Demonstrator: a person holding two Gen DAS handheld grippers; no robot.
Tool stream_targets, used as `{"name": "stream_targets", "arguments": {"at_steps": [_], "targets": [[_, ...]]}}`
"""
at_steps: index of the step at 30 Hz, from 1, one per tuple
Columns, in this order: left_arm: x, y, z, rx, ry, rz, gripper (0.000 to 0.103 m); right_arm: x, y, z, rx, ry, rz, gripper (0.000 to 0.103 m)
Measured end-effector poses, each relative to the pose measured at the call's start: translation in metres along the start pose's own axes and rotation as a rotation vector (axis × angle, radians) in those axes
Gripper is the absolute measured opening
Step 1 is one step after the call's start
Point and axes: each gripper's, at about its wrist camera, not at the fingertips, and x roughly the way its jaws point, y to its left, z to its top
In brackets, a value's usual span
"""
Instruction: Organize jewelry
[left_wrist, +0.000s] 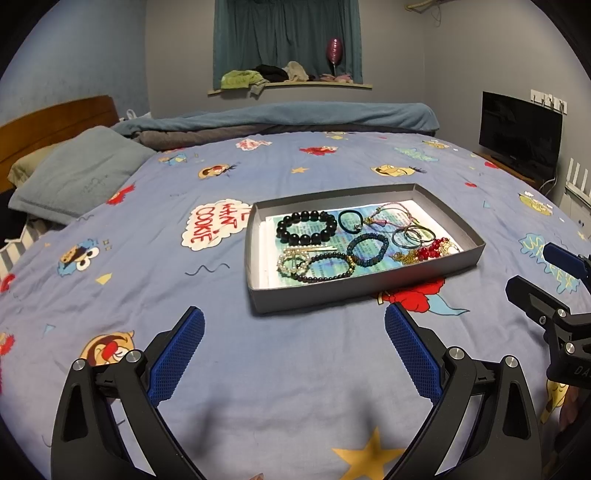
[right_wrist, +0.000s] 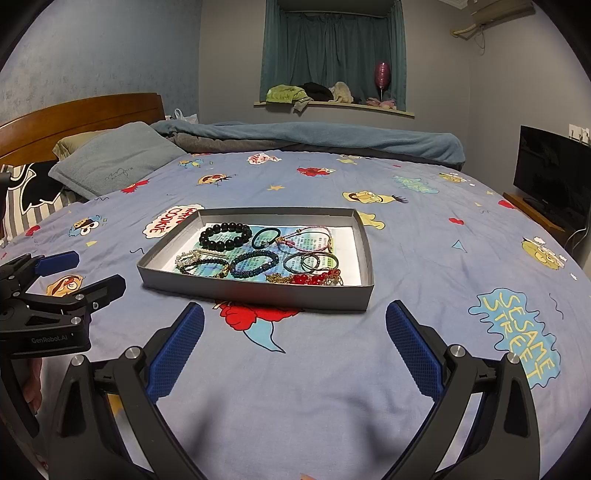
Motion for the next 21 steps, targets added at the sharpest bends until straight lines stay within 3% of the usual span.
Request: {"name": "stream_targets", "arguments": {"at_steps": [21], "targets": [[-0.0032, -0.0070, -0.0026, 0.015, -0.018, 0.003, 0.097, 0.0020, 0.0019, -0.0002, -0.006, 0.006, -0.001, 0.097]]}}
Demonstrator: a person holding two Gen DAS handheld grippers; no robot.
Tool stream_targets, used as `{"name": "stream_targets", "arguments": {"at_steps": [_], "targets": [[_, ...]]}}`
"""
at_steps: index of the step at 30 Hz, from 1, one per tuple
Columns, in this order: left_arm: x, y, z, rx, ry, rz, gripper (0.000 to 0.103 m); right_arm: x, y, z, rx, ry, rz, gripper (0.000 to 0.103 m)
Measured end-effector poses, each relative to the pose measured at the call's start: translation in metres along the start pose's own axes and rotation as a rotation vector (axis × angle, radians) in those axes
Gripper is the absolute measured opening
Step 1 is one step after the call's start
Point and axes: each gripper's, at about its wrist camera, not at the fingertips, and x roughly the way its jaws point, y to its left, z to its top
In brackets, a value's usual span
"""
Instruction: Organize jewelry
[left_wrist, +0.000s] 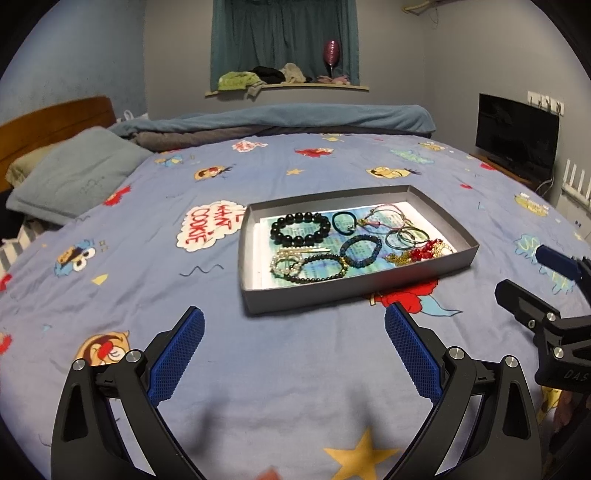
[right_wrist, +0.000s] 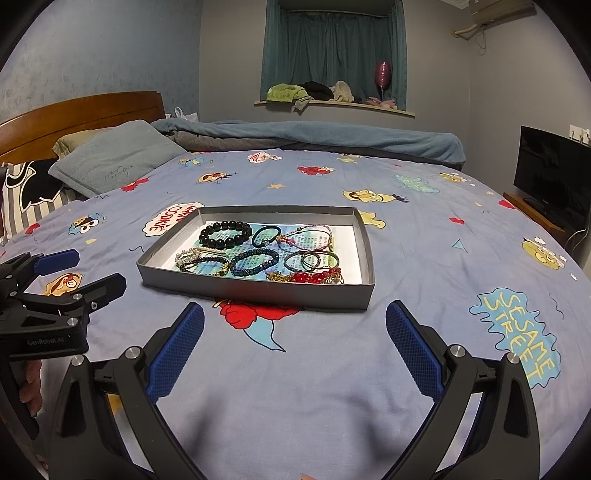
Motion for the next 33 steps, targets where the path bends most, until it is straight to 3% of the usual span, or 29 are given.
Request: {"name": "stream_targets", "arguments": {"at_steps": [4, 9, 33], "targets": [[0.0004, -0.0047, -0.0010, 0.046, -0.016, 0.037, 0.098, -0.0013, -0.0009, 0.0000, 0.002, -0.004, -0.002, 0.097], [0.0061, 0.0022, 0.0009, 0.013, 0.018, 0.028, 0.098, -0.0013, 0.0000, -0.0005, 0.002, -0.003, -0.001, 0.097], [0.0053, 0.0000, -0.0010, 0.007, 0.023, 0.022, 0.098, -0.0009, 0.0010, -0.0004, 0.000, -0.001, -0.002, 0.097]]}}
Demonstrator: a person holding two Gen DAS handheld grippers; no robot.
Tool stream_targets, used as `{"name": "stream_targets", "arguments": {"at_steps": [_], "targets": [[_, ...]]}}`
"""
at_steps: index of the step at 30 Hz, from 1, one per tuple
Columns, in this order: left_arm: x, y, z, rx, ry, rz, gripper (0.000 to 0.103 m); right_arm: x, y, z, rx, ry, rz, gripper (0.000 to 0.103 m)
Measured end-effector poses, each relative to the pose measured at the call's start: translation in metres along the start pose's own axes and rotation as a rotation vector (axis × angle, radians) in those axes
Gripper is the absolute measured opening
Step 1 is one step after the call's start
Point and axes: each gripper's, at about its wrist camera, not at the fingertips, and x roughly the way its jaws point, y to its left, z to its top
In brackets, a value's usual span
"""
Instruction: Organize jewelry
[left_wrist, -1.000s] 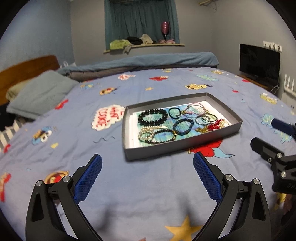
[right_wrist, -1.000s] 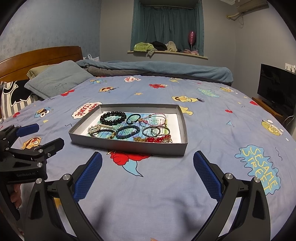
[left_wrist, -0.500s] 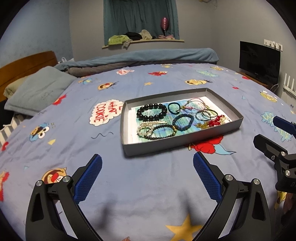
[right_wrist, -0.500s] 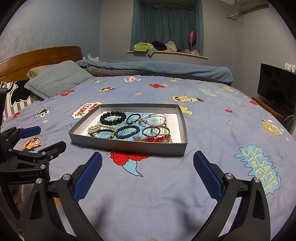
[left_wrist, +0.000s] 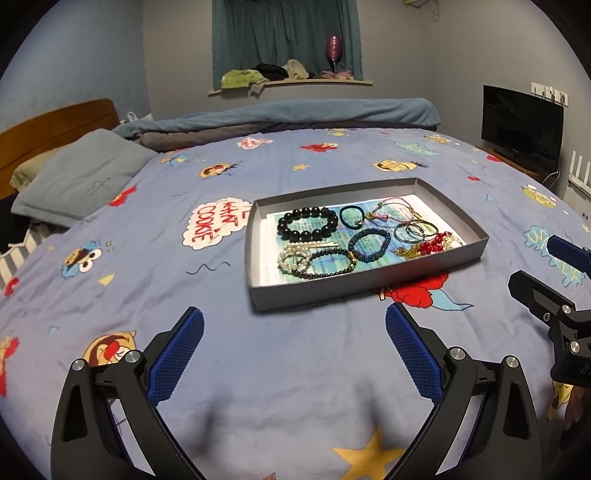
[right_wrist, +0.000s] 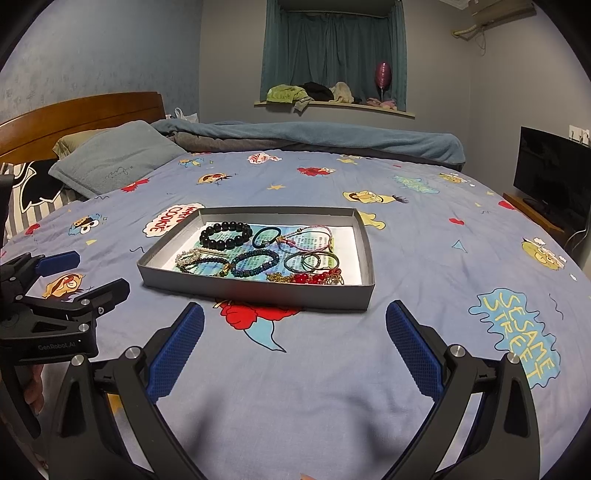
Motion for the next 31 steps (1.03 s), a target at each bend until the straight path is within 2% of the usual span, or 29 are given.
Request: {"name": "stream_targets", "arguments": {"at_steps": [16, 21, 23, 27, 31], "targets": [[-0.001, -0.001, 0.001, 0.011, -0.013, -0.006, 0.098, 0.001, 0.000, 0.002, -0.002, 0.001, 0.000, 0.097], [-0.008, 0.000, 0.001, 0.014, -0.057, -0.029, 0.097, 0.001, 0.000, 0.001, 0.001, 0.000, -0.001, 0.097], [-0.006, -0.003, 0.001, 0.033, -0.046, -0.013, 0.097, 0.001, 0.000, 0.002, 0.000, 0.000, -0.002, 0.097], [0.002, -0.003, 0.001, 0.017, -0.002, -0.030, 0.097, 0.000, 0.001, 0.001, -0.002, -0.001, -0.001, 0.097], [0.003, -0.001, 0.001, 0.014, 0.003, -0.025, 0.097, 0.001, 0.001, 0.000, -0.001, -0.001, -0.001, 0.097]]}}
